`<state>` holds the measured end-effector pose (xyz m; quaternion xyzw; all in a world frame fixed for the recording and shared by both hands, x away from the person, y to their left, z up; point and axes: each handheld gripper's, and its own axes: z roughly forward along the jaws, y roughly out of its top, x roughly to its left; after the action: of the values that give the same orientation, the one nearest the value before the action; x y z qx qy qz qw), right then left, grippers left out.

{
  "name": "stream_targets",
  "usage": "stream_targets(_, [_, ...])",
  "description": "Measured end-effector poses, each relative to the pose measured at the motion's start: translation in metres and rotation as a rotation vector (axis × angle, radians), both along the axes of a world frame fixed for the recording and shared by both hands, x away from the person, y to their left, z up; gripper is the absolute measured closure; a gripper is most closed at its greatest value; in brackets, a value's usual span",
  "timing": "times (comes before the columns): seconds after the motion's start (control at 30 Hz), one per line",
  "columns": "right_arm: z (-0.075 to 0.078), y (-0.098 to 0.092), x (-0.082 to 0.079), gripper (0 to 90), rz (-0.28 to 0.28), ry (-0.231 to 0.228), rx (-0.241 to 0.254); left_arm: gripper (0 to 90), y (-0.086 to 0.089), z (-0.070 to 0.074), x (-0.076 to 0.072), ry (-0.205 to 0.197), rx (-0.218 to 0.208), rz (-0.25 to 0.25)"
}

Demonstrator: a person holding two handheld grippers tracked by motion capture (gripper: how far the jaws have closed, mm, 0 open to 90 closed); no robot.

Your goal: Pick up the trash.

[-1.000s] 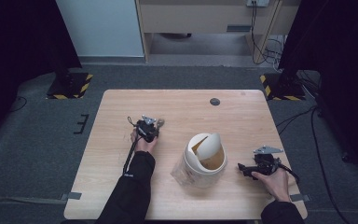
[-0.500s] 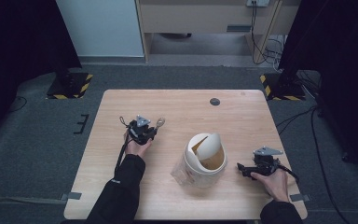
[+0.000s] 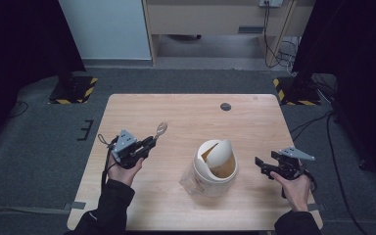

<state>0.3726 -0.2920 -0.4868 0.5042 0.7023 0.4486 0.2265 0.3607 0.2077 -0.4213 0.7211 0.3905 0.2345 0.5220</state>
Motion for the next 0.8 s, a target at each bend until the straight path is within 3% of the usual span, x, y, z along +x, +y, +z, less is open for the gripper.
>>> stream_targets(0.03, [0.000,0.000,0.000,24.1,0.000,0.000,0.000,79.7,0.000,0.000,0.000,0.000,0.000,0.000])
stream_targets(0.07, [0.013,0.000,-0.003,25.1,-0.005,-0.047,0.033,79.7,0.003,0.006,-0.008,-0.024,-0.031,0.001])
stream_targets(0.17, [0.032,0.000,-0.008,25.9,-0.005,-0.114,0.082,79.7,0.004,0.016,-0.016,-0.058,-0.063,-0.008])
stream_targets(0.37, [0.057,0.002,-0.013,28.8,0.014,-0.179,0.124,79.6,-0.005,0.028,-0.027,-0.112,-0.078,-0.052])
stream_targets(0.43, [0.072,0.007,-0.017,30.4,0.038,-0.233,0.169,79.6,-0.011,0.037,-0.034,-0.149,-0.090,-0.076])
stream_targets(0.63, [0.096,0.018,-0.024,33.9,0.087,-0.273,0.191,79.6,-0.019,0.044,-0.042,-0.180,-0.101,-0.108])
stream_targets(0.8, [0.123,0.037,-0.029,35.8,0.168,-0.306,0.231,79.6,-0.023,0.053,-0.048,-0.217,-0.137,-0.129])
